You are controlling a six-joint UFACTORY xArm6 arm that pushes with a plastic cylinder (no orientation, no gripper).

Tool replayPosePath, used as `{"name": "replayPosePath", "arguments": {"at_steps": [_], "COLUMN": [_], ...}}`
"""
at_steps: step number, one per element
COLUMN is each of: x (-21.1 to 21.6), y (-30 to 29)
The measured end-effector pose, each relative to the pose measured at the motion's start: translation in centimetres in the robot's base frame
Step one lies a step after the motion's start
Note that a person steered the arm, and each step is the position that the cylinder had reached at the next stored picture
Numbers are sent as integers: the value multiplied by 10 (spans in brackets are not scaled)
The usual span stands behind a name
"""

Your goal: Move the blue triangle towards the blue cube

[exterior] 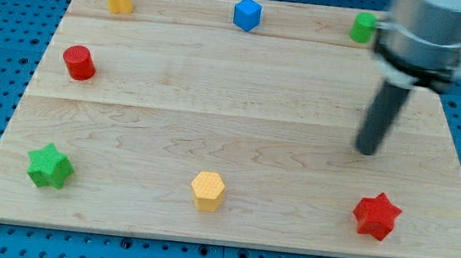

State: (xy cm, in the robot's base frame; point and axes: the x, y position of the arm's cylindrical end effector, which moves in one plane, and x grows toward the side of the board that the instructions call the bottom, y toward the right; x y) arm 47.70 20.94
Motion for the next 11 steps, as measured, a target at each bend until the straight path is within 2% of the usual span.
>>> {"name": "replayPosePath", "arguments": {"at_steps": [1,2,4,6,7,8,9,10,11], "x": [-5,-40,-57,-63,-70,-85,-103,-146,-163], "y": [58,78,15,16,-9,-84,-122,-121,-119]}}
